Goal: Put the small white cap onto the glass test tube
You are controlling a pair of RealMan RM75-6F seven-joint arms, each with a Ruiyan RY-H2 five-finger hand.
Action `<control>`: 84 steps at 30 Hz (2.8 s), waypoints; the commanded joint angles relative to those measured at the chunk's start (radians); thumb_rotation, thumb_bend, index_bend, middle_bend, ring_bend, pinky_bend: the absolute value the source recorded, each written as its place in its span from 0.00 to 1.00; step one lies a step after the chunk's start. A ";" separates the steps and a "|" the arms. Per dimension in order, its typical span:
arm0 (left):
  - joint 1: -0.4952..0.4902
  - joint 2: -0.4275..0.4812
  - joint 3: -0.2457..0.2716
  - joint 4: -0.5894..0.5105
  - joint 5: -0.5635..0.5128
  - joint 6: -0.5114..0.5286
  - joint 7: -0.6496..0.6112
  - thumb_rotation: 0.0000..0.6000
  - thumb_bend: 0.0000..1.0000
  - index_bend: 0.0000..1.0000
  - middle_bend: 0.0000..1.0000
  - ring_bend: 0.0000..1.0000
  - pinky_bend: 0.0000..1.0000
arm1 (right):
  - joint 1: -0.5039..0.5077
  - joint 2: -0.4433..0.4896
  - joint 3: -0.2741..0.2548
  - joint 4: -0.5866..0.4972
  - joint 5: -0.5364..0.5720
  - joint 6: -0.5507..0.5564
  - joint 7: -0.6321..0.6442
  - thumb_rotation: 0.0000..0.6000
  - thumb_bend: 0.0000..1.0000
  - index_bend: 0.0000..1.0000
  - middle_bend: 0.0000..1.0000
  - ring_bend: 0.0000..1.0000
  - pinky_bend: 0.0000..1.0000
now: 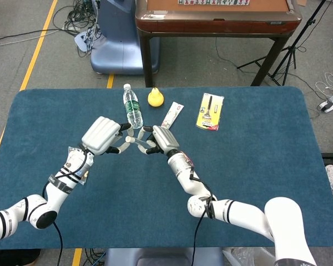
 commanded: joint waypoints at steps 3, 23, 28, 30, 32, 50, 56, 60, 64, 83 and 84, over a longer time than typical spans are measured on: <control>-0.007 -0.006 0.000 0.004 -0.009 -0.004 0.013 1.00 0.33 0.55 1.00 1.00 1.00 | -0.002 0.001 0.001 -0.004 -0.002 -0.001 0.004 1.00 0.78 0.93 1.00 1.00 1.00; -0.016 -0.006 0.010 0.006 -0.042 -0.017 0.051 1.00 0.33 0.55 1.00 1.00 1.00 | -0.010 0.006 0.007 -0.011 -0.002 -0.016 0.024 1.00 0.78 0.93 1.00 1.00 1.00; -0.020 -0.011 0.011 0.007 -0.046 -0.020 0.057 1.00 0.33 0.55 1.00 1.00 1.00 | -0.006 0.003 0.007 -0.010 0.005 -0.022 0.021 1.00 0.78 0.93 1.00 1.00 1.00; -0.022 -0.014 0.012 0.008 -0.046 -0.020 0.063 1.00 0.33 0.55 1.00 1.00 1.00 | -0.004 0.001 0.008 -0.009 0.007 -0.022 0.021 1.00 0.78 0.93 1.00 1.00 1.00; -0.024 -0.017 0.013 0.009 -0.048 -0.020 0.067 1.00 0.33 0.55 1.00 1.00 1.00 | -0.004 0.000 0.010 -0.009 0.008 -0.022 0.023 1.00 0.78 0.93 1.00 1.00 1.00; -0.037 -0.018 0.020 0.003 -0.090 -0.047 0.095 1.00 0.33 0.54 1.00 1.00 1.00 | -0.004 0.004 0.008 -0.014 0.011 -0.019 0.016 1.00 0.81 0.94 1.00 1.00 1.00; -0.031 -0.004 0.018 -0.010 -0.101 -0.046 0.084 1.00 0.33 0.35 1.00 1.00 1.00 | -0.006 0.031 -0.014 -0.030 0.022 -0.028 -0.029 1.00 0.82 0.94 1.00 1.00 1.00; -0.013 0.008 0.023 -0.013 -0.087 -0.025 0.065 1.00 0.33 0.24 1.00 1.00 1.00 | -0.011 0.100 -0.054 -0.080 0.053 -0.040 -0.122 1.00 0.82 0.95 1.00 1.00 1.00; 0.001 0.021 0.028 -0.015 -0.082 -0.018 0.056 1.00 0.33 0.16 1.00 1.00 1.00 | -0.011 0.184 -0.094 -0.147 0.100 -0.047 -0.224 1.00 0.82 0.95 1.00 1.00 1.00; 0.043 0.048 0.044 -0.052 -0.099 0.014 0.081 1.00 0.33 0.14 1.00 1.00 1.00 | 0.163 0.298 -0.268 -0.224 0.488 -0.088 -0.548 1.00 0.82 0.96 1.00 1.00 1.00; 0.044 0.049 0.045 -0.054 -0.099 0.014 0.081 1.00 0.33 0.14 1.00 1.00 1.00 | 0.167 0.289 -0.268 -0.214 0.489 -0.092 -0.545 1.00 0.82 0.96 1.00 1.00 1.00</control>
